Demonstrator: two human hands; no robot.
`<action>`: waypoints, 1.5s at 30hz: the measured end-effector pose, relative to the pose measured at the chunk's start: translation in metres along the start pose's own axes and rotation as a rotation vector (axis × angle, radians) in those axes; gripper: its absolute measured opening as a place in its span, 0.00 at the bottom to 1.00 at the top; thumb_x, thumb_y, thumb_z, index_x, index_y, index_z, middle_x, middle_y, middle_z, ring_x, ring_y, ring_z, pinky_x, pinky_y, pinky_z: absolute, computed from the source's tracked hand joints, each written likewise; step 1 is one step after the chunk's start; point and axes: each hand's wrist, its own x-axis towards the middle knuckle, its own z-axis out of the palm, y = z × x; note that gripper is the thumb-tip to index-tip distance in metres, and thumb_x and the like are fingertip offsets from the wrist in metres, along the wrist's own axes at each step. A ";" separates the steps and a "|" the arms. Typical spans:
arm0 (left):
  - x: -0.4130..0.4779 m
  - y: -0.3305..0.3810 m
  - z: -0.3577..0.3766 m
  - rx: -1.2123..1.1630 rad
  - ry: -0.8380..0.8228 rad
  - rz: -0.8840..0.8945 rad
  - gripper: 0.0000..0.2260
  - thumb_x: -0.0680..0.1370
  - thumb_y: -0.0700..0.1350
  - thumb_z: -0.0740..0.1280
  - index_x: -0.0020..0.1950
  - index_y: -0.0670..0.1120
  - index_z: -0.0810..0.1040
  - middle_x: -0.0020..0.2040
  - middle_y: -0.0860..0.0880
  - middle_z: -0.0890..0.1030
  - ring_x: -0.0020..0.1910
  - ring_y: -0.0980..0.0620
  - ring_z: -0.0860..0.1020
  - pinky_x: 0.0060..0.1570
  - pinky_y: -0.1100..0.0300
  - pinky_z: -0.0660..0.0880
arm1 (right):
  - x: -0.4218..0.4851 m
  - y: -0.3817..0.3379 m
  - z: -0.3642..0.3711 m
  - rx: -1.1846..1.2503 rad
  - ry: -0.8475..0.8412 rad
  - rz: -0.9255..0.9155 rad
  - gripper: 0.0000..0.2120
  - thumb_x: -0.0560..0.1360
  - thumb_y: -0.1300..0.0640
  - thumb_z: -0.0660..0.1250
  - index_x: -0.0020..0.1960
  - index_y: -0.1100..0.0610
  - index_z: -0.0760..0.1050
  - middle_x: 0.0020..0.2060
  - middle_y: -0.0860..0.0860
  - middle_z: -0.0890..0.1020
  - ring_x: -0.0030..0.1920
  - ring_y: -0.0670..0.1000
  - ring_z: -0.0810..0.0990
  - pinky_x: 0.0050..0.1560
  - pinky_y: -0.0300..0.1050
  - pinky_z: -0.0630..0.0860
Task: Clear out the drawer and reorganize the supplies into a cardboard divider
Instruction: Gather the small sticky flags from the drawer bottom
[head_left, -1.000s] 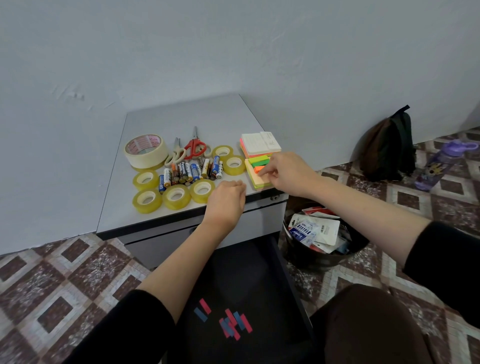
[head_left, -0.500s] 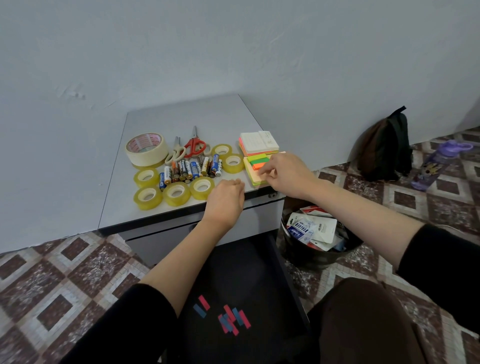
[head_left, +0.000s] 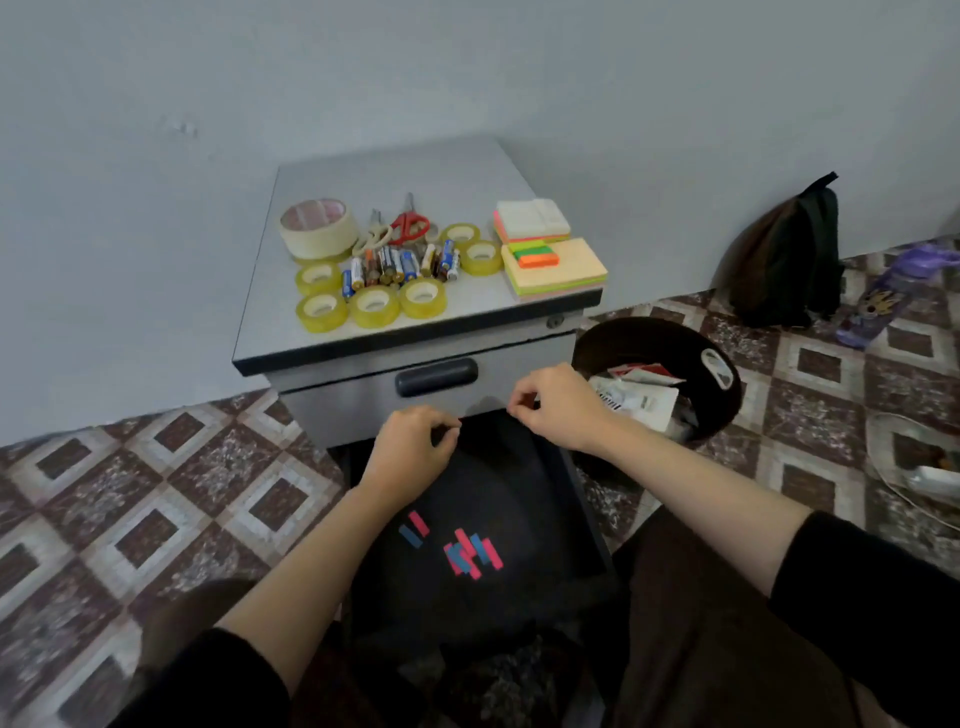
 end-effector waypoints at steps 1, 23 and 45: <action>-0.008 -0.005 0.001 0.002 -0.026 -0.039 0.06 0.75 0.39 0.68 0.49 0.41 0.83 0.49 0.46 0.83 0.49 0.49 0.80 0.54 0.59 0.73 | -0.004 -0.001 0.010 0.008 -0.018 0.002 0.08 0.74 0.59 0.65 0.46 0.57 0.83 0.45 0.53 0.85 0.48 0.53 0.80 0.53 0.48 0.76; -0.027 -0.116 0.067 0.030 -0.292 -0.500 0.09 0.77 0.40 0.64 0.54 0.42 0.82 0.52 0.45 0.82 0.52 0.48 0.79 0.48 0.66 0.69 | 0.008 0.028 0.163 -0.036 -0.367 0.298 0.07 0.75 0.60 0.66 0.51 0.57 0.81 0.48 0.54 0.82 0.49 0.53 0.80 0.45 0.43 0.75; -0.033 -0.164 0.149 0.215 -0.633 -0.408 0.14 0.75 0.33 0.64 0.58 0.44 0.77 0.59 0.44 0.74 0.58 0.46 0.73 0.55 0.53 0.73 | 0.001 0.046 0.241 -0.070 -0.508 0.516 0.07 0.76 0.61 0.65 0.53 0.62 0.76 0.51 0.57 0.79 0.52 0.56 0.79 0.43 0.44 0.71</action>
